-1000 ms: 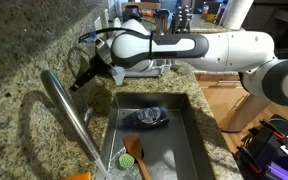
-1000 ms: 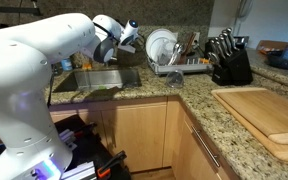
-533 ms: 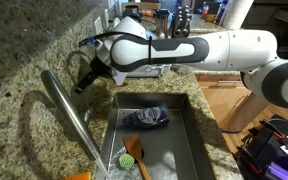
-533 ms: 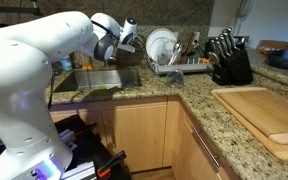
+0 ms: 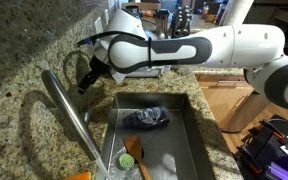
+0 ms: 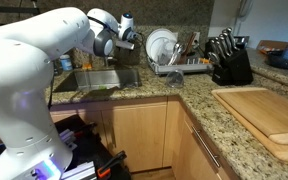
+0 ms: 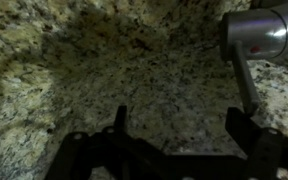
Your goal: Close the tap
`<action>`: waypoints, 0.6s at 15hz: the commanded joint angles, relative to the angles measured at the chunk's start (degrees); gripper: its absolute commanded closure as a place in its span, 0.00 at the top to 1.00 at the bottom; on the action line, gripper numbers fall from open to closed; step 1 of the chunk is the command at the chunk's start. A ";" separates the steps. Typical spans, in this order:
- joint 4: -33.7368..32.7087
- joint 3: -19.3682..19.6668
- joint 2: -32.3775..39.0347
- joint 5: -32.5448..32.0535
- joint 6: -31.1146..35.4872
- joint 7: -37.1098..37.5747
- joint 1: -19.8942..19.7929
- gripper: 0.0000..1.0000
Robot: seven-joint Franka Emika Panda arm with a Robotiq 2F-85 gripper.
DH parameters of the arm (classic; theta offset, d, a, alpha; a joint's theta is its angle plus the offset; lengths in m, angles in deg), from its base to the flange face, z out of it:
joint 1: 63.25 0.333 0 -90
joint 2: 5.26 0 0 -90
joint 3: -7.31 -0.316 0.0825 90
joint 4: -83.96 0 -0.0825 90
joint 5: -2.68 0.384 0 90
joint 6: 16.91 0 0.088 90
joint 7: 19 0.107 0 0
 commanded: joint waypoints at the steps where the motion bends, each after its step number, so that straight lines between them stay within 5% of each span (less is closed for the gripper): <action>1: 0.21 4.29 -0.63 -3.85 0.12 1.54 1.00 1.00; 4: -0.40 9.58 -0.20 -9.56 1.89 3.05 2.41 1.00; 5: -0.30 6.29 0.00 -7.00 0.98 1.18 1.34 1.00; 9: -0.30 6.72 0.08 -7.28 1.03 1.63 1.51 1.00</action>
